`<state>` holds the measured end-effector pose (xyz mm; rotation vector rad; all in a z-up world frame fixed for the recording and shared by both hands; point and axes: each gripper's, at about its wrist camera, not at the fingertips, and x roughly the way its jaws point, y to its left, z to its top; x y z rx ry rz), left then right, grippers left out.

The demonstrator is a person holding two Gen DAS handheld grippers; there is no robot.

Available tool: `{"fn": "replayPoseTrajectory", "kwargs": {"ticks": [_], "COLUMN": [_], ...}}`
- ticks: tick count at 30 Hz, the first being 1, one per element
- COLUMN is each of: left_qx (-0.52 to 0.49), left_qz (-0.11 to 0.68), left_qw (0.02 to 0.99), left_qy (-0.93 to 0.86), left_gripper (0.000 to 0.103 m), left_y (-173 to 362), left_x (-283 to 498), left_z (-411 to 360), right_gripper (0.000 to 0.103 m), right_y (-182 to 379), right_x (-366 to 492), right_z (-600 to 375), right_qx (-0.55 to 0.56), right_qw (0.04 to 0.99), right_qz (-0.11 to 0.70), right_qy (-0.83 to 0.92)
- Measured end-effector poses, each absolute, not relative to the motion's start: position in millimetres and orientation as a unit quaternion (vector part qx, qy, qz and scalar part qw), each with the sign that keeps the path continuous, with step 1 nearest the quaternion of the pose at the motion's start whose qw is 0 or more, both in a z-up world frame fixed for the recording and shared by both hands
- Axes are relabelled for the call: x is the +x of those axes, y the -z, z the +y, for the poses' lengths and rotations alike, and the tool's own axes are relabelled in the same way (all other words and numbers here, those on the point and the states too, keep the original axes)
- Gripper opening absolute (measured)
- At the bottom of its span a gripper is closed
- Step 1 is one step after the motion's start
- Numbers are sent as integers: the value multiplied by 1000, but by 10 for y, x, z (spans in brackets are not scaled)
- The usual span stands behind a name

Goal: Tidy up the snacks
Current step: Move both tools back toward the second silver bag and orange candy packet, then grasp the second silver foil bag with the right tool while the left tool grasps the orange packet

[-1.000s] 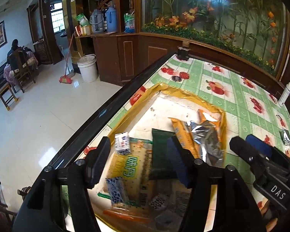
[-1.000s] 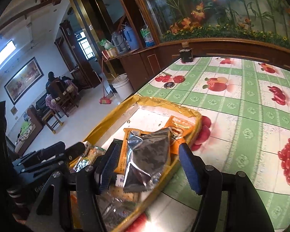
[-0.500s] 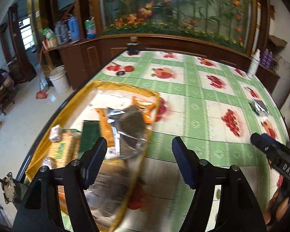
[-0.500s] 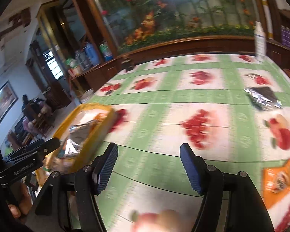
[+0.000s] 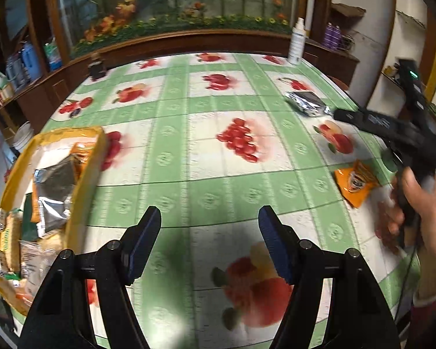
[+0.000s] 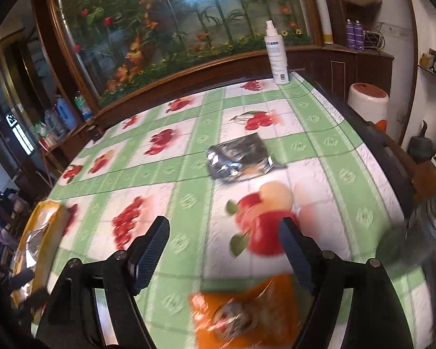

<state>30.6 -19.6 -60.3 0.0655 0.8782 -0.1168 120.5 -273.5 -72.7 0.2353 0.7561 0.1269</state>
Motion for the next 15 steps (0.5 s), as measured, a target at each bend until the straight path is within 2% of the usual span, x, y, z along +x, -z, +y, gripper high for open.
{"fn": "replayPoseTrajectory", "kwargs": {"ticks": [2, 4, 9, 15], "left_qx": [37, 43, 46, 41], "left_qz": [427, 426, 425, 434], "left_qw": [902, 902, 903, 899], "left_qy": [59, 56, 47, 53], "left_gripper": [69, 69, 69, 69], "left_y": [605, 595, 569, 583], "left_x": [291, 273, 248, 298], "left_z": [-248, -266, -216, -226], "right_gripper": [81, 88, 88, 90], "right_y": [741, 780, 981, 1070], "right_x": [1409, 1635, 2189, 2541], "right_z": [-2757, -2741, -2687, -2728], "right_qx": [95, 71, 35, 48], "right_qw": [918, 913, 894, 879], "right_qz": [380, 398, 443, 469], "right_qy": [-58, -58, -59, -68]}}
